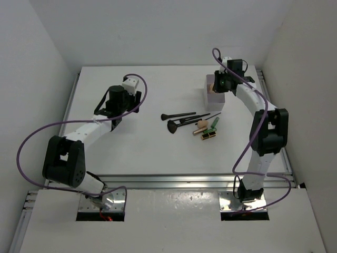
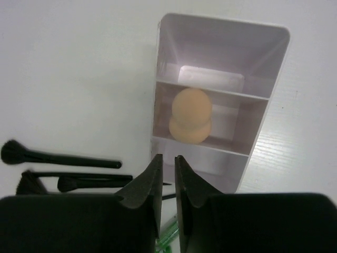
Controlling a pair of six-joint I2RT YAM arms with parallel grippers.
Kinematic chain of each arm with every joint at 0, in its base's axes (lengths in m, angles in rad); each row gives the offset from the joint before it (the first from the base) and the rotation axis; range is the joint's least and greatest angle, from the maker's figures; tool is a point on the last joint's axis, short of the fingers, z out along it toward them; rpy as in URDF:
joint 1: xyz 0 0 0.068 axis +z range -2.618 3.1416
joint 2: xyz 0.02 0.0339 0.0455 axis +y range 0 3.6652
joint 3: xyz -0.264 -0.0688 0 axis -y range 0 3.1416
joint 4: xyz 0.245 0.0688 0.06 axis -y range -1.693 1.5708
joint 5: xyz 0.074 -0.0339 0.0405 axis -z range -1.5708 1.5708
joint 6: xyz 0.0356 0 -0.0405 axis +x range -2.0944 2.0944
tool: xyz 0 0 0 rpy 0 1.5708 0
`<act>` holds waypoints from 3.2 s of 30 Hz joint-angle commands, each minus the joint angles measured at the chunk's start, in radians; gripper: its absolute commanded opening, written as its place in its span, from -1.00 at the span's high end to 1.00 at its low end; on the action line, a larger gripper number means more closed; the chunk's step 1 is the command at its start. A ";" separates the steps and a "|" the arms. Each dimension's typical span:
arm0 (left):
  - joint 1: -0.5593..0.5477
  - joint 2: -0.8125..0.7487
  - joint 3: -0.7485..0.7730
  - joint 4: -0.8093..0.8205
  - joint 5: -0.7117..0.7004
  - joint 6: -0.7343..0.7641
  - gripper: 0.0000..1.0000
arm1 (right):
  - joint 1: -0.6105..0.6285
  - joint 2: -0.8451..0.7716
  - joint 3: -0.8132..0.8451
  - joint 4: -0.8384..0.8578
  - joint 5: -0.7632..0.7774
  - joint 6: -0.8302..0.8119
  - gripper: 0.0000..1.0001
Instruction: Organize the makeup
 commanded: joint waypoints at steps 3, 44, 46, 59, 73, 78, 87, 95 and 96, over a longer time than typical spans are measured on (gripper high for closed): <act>0.011 -0.040 -0.017 0.053 0.012 0.004 -0.30 | -0.007 0.070 0.098 0.049 0.029 0.007 0.76; 0.011 -0.049 -0.044 0.062 0.012 0.032 -0.33 | -0.002 -0.097 0.041 -0.087 -0.097 0.046 0.14; 0.011 -0.059 -0.053 0.062 0.012 0.032 -0.33 | 0.025 -0.132 -0.003 -0.133 -0.101 -0.026 -0.12; 0.011 -0.049 -0.082 0.080 0.043 0.004 -0.33 | 0.194 -0.096 -0.129 -0.442 -0.025 -0.061 -0.96; 0.011 -0.086 -0.122 0.089 0.043 0.004 -0.33 | 0.197 0.034 -0.134 -0.299 0.037 -0.028 -0.54; 0.011 -0.086 -0.122 0.099 0.034 0.013 -0.35 | 0.194 0.076 -0.112 -0.298 0.067 -0.045 -0.48; 0.011 -0.077 -0.122 0.099 0.034 0.013 -0.35 | 0.191 0.110 -0.103 -0.287 0.103 -0.053 -0.32; 0.011 -0.077 -0.122 0.099 0.024 0.013 -0.35 | 0.193 0.122 -0.083 -0.272 0.052 -0.039 -0.32; 0.011 -0.077 -0.122 0.099 0.024 0.013 -0.35 | 0.193 0.122 -0.083 -0.265 0.050 -0.034 -0.32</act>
